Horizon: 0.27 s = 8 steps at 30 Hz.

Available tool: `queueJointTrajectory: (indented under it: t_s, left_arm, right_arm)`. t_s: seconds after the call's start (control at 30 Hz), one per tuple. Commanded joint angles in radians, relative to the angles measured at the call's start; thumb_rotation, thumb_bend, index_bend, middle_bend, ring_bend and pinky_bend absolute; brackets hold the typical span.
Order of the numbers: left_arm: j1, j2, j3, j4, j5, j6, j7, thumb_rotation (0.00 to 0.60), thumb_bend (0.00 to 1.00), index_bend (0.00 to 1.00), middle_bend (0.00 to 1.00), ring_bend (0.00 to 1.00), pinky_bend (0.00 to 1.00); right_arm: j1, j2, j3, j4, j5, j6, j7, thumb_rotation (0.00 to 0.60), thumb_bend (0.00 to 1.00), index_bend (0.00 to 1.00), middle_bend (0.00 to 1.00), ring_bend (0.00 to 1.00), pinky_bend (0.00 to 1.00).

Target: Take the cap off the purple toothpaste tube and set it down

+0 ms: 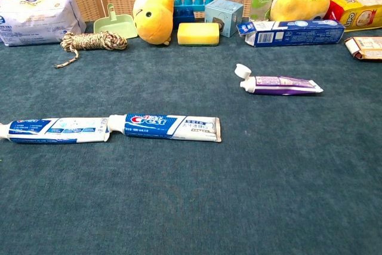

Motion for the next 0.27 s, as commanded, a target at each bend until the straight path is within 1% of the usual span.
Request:
queueJointTrajectory:
  t_s: [0.03, 0.27]
  left_arm:
    - [0.004, 0.003, 0.003, -0.008, 0.013, 0.000, 0.003, 0.600, 0.34, 0.26, 0.20, 0.13, 0.16]
    - [0.009, 0.007, -0.005, -0.013, 0.012, -0.004, -0.008, 0.600, 0.34, 0.25, 0.19, 0.13, 0.15]
  right_arm:
    - [-0.012, 0.005, -0.008, -0.007, 0.006, -0.021, 0.024, 0.600, 0.34, 0.39, 0.23, 0.08, 0.17]
    - [-0.030, 0.001, -0.007, -0.014, 0.012, -0.044, 0.042, 0.600, 0.34, 0.39, 0.23, 0.08, 0.17]
